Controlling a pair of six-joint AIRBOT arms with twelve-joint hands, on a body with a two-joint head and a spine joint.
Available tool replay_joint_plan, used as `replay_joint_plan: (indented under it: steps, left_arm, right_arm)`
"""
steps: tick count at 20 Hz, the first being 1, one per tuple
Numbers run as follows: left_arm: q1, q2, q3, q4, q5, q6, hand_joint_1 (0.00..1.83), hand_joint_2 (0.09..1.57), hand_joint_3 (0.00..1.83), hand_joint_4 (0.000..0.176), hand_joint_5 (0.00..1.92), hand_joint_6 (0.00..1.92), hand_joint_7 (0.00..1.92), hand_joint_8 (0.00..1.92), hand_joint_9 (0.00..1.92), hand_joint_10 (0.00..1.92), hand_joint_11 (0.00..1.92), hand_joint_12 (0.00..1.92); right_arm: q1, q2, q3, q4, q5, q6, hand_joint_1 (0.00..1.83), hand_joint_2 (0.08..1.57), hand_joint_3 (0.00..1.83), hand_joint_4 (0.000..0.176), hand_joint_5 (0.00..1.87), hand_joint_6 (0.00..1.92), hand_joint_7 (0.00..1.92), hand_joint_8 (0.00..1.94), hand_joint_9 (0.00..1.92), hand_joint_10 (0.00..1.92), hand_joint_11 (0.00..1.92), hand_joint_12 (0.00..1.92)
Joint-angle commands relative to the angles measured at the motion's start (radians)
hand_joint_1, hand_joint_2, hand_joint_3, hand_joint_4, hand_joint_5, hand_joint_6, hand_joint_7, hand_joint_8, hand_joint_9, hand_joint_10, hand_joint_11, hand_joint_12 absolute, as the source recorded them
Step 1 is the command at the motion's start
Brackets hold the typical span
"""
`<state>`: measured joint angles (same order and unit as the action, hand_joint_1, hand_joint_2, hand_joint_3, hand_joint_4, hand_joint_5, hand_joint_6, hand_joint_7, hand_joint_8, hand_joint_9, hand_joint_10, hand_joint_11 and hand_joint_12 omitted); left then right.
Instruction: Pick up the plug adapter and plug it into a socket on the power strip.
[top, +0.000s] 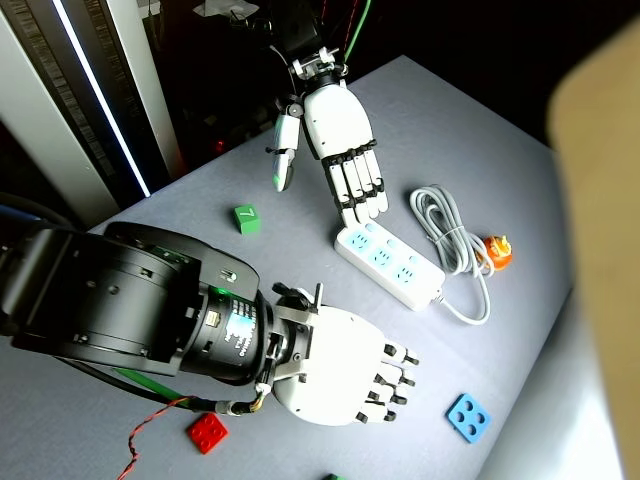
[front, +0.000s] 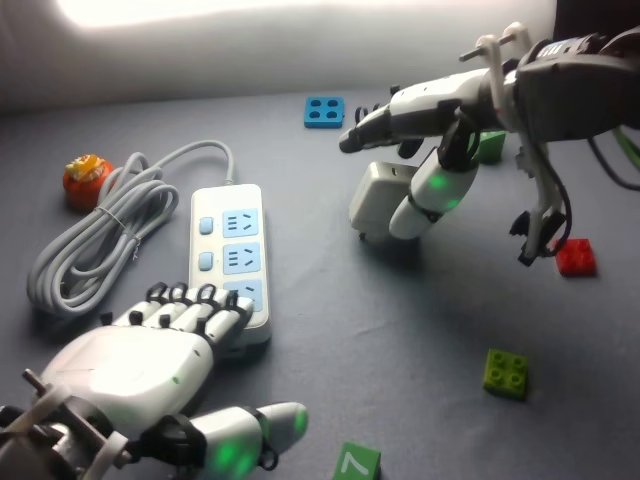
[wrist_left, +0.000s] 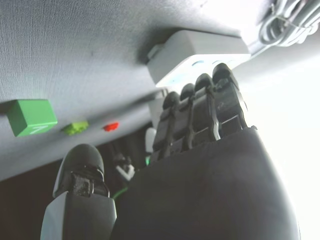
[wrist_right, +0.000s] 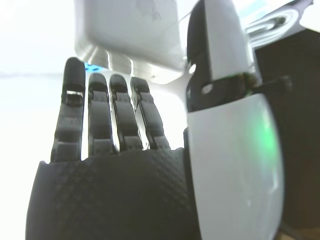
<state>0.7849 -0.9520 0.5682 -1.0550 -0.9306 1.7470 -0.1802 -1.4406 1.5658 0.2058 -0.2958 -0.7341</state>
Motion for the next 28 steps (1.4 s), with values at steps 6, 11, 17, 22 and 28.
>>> replay_joint_plan:
  steps: [6,11,17,22,28]
  left_arm:
    - [-0.04,-0.036,0.032,0.057,-0.069,0.022,0.0,1.18,0.0,0.0,0.02,0.0,0.0,0.0,0.0,0.0,0.01,0.0]
    - [-0.034,-0.061,0.056,0.057,-0.058,0.03,0.0,1.18,0.0,0.0,0.02,0.0,0.0,0.0,0.0,0.0,0.0,0.0]
    - [-0.019,-0.077,0.075,0.057,-0.057,0.021,0.0,1.19,0.0,0.0,0.02,0.0,0.0,0.0,0.0,0.0,0.0,0.0]
    - [0.001,-0.082,0.074,0.057,-0.057,0.007,0.0,1.19,0.0,0.0,0.01,0.0,0.0,0.0,0.0,0.0,0.0,0.0]
    - [0.013,-0.084,0.07,0.041,-0.042,0.006,0.0,1.19,0.0,0.0,0.0,0.0,0.0,0.0,0.0,0.0,0.0,0.0]
  right_arm:
    - [-0.026,-0.024,0.05,0.007,0.095,0.002,1.08,1.05,0.02,0.0,0.13,0.0,0.11,0.0,0.11,0.0,0.0,0.7]
    - [-0.042,-0.046,0.08,0.007,0.109,-0.014,0.99,1.1,0.01,0.0,0.13,0.01,0.1,0.01,0.09,0.01,0.0,0.55]
    - [-0.053,-0.063,0.095,0.007,0.116,-0.008,1.01,1.11,0.01,0.0,0.19,0.01,0.15,0.01,0.13,0.01,0.0,0.65]
    - [-0.054,-0.064,0.095,0.007,0.122,-0.006,1.01,1.13,0.01,0.0,0.25,0.01,0.22,0.01,0.19,0.02,0.0,0.78]
    - [-0.053,-0.064,0.096,0.007,0.125,-0.009,1.05,1.13,0.0,0.0,0.4,0.02,0.41,0.01,0.37,0.04,0.0,1.1]
